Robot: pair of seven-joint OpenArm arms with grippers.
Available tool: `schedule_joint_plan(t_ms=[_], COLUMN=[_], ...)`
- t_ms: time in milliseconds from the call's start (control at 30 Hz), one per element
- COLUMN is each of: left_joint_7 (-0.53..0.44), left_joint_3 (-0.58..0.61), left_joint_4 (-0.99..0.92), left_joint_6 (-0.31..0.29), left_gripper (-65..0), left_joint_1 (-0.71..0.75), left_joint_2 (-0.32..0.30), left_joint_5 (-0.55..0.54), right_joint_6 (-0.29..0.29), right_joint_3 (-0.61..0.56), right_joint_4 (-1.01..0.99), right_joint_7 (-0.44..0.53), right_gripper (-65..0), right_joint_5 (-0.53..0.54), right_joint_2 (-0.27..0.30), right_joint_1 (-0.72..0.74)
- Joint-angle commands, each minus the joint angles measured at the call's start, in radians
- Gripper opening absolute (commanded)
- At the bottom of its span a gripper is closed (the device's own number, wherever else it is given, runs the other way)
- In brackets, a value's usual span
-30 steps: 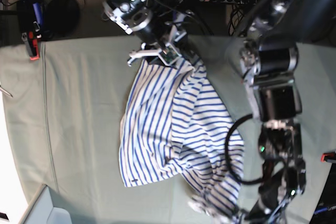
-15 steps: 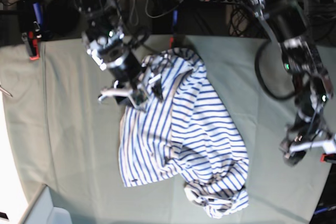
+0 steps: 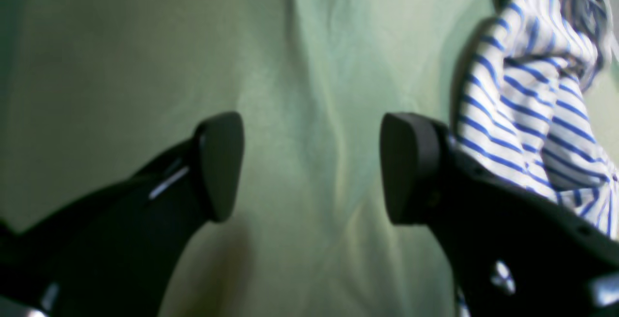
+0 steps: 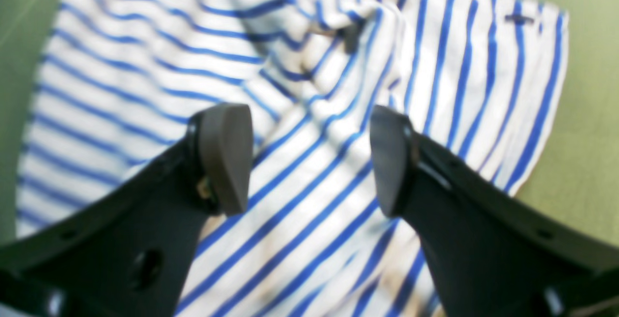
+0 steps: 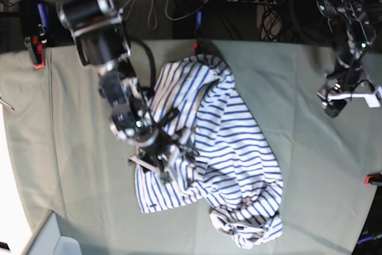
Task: Layout the t-shirt on the table in an organized manner, then fold the t-shirt properly
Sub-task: 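Grasp a fold of the shirt with the right gripper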
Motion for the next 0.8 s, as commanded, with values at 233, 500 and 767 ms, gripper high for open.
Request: schedule_joint_plan(t_ms=[233,500,767], left_joint_7=[-0.014,-0.013,-0.013], left_joint_3=[0.001,0.004,0.001], left_joint_4=[0.080,0.077,0.066], left_joint_6=[-0.005,-0.005,-0.005], left_gripper=[-21.8,-21.8,-21.8], left_joint_1=[0.066,0.062,0.058], left_joint_2=[0.019,0.052,0.049], left_joint_5=[-0.007,-0.006,-0.006], right_joint_6=[0.001,0.001,0.001], right_joint_3=[0.000,-0.001,-0.030], right_joint_4=[-0.276,-0.285,-0.287], right_joint_7=[0.120,0.170,0.169], right_gripper=[-25.7,-25.8,-26.0], right_joint_5=[0.008,0.008,0.006], right_joint_2=[-0.058,-0.091,-0.102], right_joint_1=[0.170,0.164,0.073])
